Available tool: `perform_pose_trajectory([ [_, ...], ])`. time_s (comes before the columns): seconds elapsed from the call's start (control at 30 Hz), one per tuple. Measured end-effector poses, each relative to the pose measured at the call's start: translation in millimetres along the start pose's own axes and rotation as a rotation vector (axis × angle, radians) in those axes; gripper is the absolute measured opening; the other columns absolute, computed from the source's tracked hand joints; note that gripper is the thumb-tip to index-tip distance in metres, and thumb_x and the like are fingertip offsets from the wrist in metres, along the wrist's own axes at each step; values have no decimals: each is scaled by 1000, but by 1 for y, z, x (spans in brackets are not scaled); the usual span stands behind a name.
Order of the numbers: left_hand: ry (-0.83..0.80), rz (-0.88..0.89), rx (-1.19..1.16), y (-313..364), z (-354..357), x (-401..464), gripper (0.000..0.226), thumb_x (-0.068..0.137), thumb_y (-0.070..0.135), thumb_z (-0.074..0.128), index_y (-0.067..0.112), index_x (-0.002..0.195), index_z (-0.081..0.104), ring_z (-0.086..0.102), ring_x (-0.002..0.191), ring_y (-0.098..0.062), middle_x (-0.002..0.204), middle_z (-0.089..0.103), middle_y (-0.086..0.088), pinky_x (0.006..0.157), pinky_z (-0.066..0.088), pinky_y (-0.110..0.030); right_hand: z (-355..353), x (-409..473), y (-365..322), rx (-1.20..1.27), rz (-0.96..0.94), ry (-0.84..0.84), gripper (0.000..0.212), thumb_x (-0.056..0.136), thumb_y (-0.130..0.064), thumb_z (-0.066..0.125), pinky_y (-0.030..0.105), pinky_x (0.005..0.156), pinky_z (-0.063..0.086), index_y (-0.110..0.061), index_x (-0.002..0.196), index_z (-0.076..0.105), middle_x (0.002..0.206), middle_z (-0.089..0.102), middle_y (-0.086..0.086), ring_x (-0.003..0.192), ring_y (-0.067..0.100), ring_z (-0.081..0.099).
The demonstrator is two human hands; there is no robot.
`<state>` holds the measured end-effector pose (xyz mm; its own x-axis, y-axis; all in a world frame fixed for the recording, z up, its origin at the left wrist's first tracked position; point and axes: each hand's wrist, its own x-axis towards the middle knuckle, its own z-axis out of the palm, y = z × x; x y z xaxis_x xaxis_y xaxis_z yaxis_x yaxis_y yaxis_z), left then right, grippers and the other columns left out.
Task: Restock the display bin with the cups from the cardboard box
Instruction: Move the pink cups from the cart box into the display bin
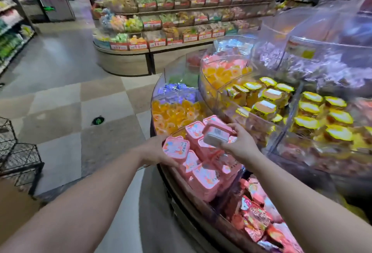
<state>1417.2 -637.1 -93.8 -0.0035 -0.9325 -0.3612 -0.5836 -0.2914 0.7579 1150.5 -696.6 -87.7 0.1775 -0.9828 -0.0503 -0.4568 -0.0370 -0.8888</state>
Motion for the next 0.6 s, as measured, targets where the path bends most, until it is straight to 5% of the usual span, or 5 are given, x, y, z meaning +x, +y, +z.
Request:
perform_pose_trajectory([
  [0.1,-95,70,70,3,0,26,76,49,18,94,25,114,56,64,90,-5,100,69,9,81,50,-17,5,5,-1,-42,21,54,52,73,-6,73,19,65,48,-21,119,55,103,61,-3,83,14,59],
  [0.2,-218,191,204,3,2,50,95,50,28,93,23,132,47,56,110,-5,123,58,11,89,42,-13,17,8,-2,-69,40,141,50,73,-5,73,14,60,39,-21,117,56,100,60,-7,88,12,56],
  [0.37,-404,342,221,-10,3,76,83,65,12,87,18,136,44,50,108,0,120,51,13,75,32,6,44,4,-7,-44,163,292,48,75,-1,72,10,42,40,-24,113,52,90,58,-10,56,3,53],
  [0.5,-491,393,156,-22,1,93,79,68,7,84,18,136,45,57,103,-1,113,58,13,71,39,2,66,-3,-11,-106,199,404,50,72,-4,75,6,57,42,-21,114,55,91,62,-9,60,-6,57],
  [0.6,-539,450,190,-28,-6,104,81,64,15,87,25,134,46,56,102,2,118,58,18,80,41,0,79,-14,-14,-127,242,470,48,72,-7,74,20,71,45,-20,114,56,100,65,-5,82,10,63],
])
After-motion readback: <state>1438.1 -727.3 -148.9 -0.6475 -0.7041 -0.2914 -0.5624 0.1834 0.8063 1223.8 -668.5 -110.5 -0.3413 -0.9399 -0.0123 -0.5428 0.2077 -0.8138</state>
